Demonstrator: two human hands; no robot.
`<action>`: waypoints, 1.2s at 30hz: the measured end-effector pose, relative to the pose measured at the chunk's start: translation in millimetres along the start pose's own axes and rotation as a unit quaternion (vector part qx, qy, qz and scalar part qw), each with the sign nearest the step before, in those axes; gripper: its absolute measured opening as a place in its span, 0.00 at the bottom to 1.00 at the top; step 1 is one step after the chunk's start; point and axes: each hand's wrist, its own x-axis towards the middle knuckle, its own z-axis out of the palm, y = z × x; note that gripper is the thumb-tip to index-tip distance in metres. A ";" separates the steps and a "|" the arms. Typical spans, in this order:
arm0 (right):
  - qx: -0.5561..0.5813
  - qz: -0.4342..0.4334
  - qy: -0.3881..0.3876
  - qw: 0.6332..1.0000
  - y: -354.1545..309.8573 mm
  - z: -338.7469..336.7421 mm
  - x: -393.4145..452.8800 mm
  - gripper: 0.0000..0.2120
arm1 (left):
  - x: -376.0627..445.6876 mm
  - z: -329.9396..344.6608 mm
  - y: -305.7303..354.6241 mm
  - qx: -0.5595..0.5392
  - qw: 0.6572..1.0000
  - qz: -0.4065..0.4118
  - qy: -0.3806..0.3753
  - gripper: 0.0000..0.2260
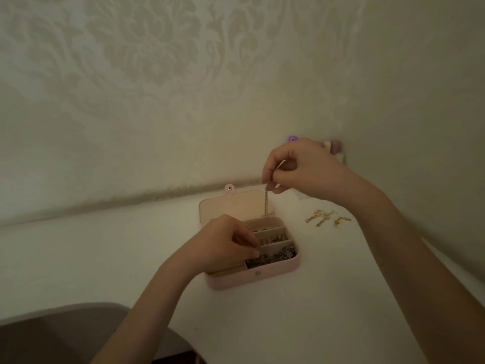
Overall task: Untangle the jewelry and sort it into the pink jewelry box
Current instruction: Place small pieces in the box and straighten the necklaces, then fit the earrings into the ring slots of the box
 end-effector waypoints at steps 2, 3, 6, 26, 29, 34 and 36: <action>0.000 -0.007 -0.010 1.000 -4.7 1.7 -1.6 0.14 | 2.0 -1.7 1.3 -0.013 0.999 -0.002 0.031 0.14; 0.000 -0.009 -0.014 1.000 -5.6 2.3 -1.6 0.14 | 3.9 -0.7 2.1 -0.029 0.998 -0.004 0.049 0.18; 0.004 -0.011 -0.020 1.000 -7.7 2.8 -3.2 0.15 | 11.0 7.3 7.6 -0.101 0.993 -0.001 0.063 0.21; -0.117 0.079 -0.069 0.988 68.5 20.0 -57.1 0.13 | -2.9 42.0 -20.5 -0.027 0.989 0.024 0.140 0.12; -0.110 0.087 -0.086 0.986 72.2 14.4 -58.2 0.11 | -4.1 40.6 -20.3 -0.047 0.989 0.039 0.132 0.08; -0.062 0.123 0.101 0.985 93.1 -30.8 -63.0 0.11 | 4.4 30.9 -19.0 -0.137 0.983 0.040 0.119 0.08; -0.095 0.148 0.191 0.966 111.9 -44.6 -66.9 0.11 | 12.1 24.0 -19.3 -0.166 0.978 0.043 0.122 0.10</action>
